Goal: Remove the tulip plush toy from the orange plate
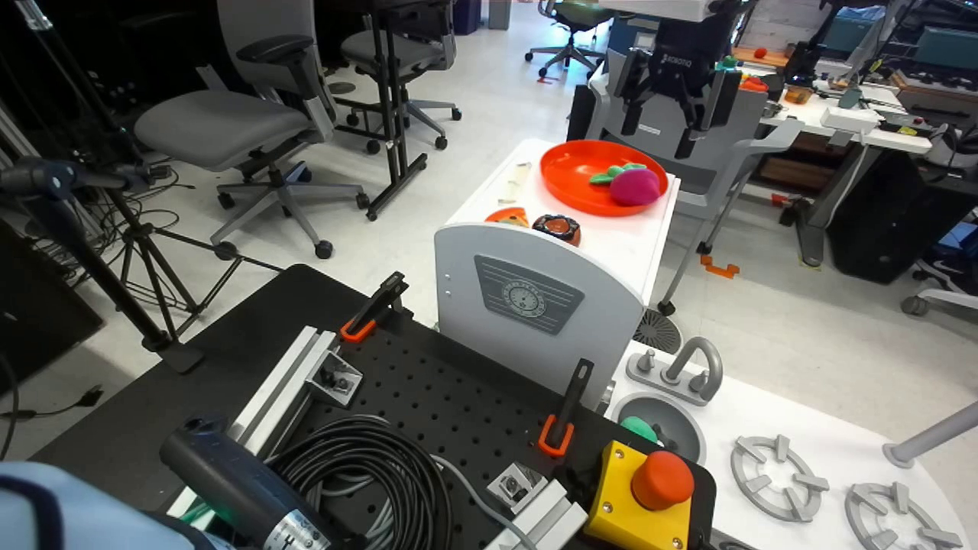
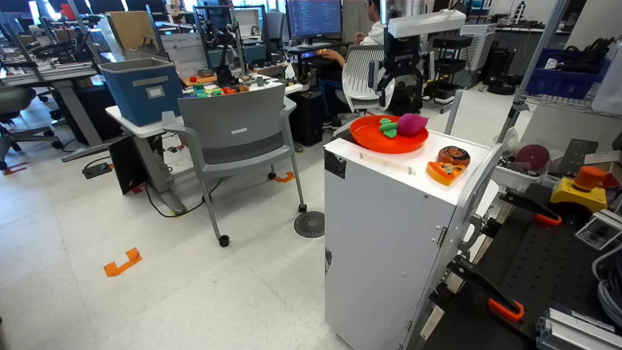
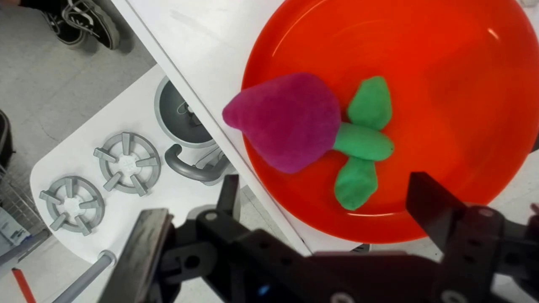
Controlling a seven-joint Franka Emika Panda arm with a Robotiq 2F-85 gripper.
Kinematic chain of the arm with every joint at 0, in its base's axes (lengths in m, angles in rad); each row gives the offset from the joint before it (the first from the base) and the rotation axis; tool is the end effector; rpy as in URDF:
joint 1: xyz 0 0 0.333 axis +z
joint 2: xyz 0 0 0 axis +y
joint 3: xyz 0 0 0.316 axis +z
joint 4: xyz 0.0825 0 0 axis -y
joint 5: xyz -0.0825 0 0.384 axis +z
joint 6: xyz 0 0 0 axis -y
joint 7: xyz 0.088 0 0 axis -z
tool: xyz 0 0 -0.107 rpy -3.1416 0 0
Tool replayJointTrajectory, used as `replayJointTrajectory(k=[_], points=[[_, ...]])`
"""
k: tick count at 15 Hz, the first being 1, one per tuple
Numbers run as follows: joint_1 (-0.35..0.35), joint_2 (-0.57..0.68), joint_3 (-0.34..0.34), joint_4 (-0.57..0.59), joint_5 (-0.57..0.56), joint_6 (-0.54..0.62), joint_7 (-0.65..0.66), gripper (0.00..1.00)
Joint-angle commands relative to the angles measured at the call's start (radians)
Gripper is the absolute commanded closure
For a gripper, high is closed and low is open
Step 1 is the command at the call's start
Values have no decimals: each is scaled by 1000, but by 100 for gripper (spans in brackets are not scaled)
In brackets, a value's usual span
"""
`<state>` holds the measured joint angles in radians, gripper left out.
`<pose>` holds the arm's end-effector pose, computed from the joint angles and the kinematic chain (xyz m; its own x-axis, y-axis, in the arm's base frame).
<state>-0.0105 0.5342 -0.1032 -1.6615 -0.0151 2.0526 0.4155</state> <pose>0.6600 -0.0690 0.2884 0.8649 -0.4914 -0.1024 -0.4802 -0.8694 0.1159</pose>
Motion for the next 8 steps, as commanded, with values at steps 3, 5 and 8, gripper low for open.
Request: replayJointTrajectory(k=[3, 5, 8], points=[[38, 28, -9, 6, -22, 48, 29, 0], [49, 38, -13, 9, -27, 67, 45, 0], [56, 43, -19, 8, -43, 85, 56, 0]])
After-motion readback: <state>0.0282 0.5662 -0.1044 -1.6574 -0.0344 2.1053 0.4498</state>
